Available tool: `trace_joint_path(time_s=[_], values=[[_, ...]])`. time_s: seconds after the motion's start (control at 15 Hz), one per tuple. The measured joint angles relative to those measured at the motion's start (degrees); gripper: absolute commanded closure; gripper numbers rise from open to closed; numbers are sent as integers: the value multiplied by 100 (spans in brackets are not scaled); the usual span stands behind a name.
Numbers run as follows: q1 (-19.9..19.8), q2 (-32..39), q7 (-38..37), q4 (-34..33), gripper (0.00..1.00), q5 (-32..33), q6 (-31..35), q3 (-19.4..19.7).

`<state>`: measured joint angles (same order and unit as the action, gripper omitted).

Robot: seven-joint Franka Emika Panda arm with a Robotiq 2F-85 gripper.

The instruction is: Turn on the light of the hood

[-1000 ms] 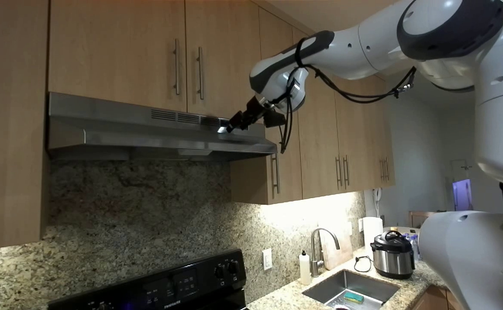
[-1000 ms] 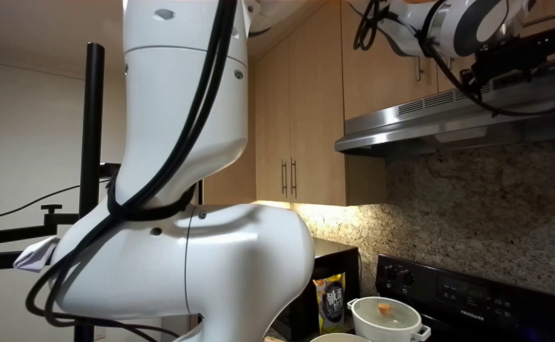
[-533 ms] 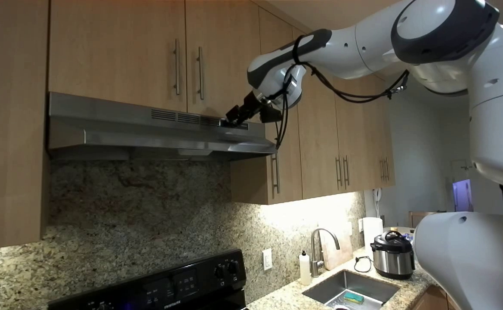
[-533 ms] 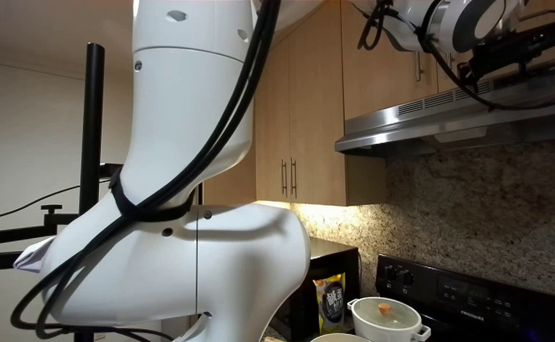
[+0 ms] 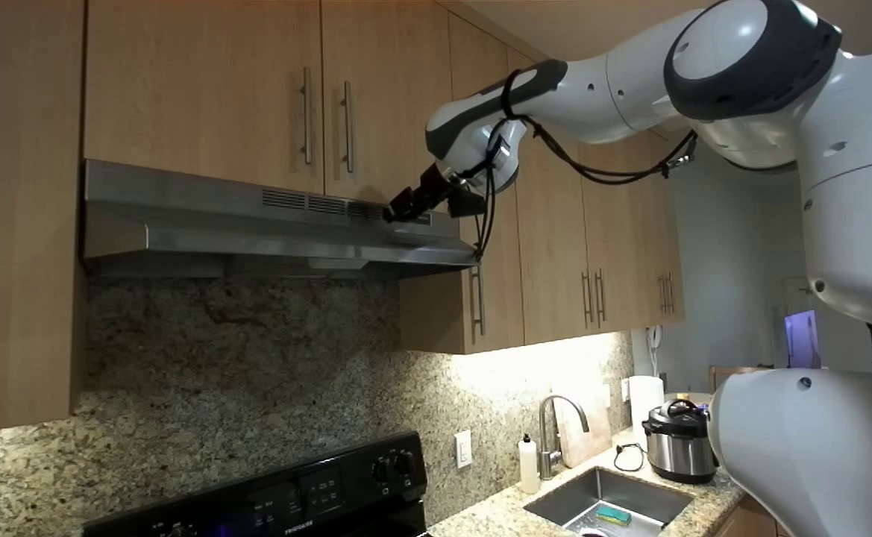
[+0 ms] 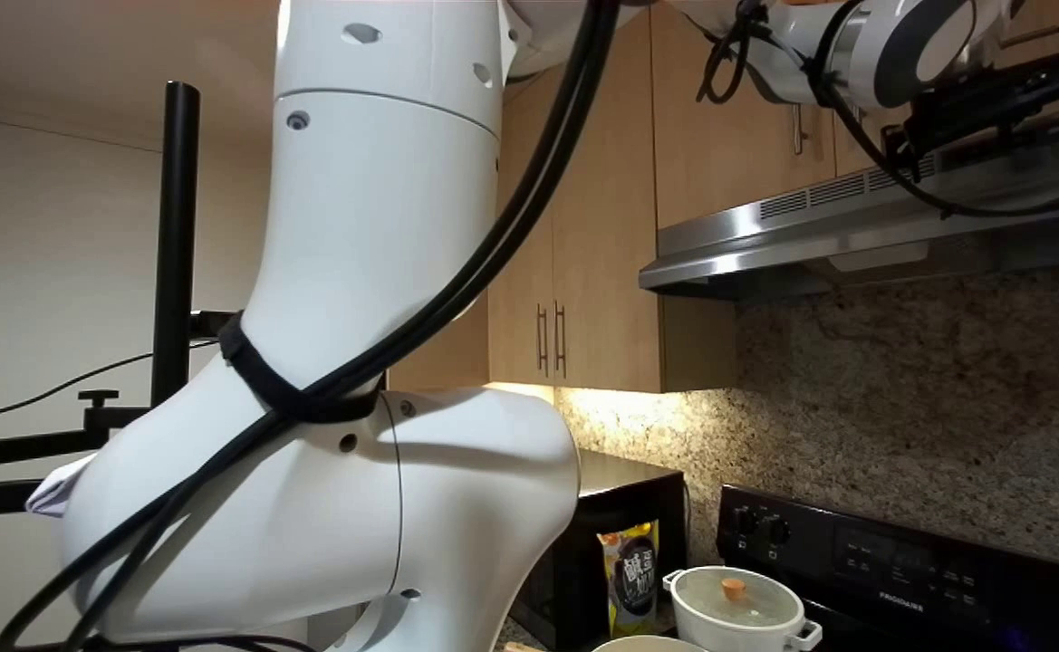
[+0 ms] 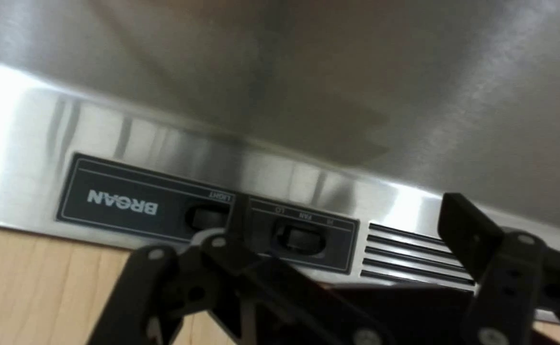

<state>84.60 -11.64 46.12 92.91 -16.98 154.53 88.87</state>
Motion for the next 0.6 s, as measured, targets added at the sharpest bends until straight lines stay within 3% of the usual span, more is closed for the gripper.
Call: trace_joint_path(time_s=[0.2,0.6], values=[[421,-1,-1,-63,0,58,0,413],[849,-576,-1148,-166,0,2003,2,554]])
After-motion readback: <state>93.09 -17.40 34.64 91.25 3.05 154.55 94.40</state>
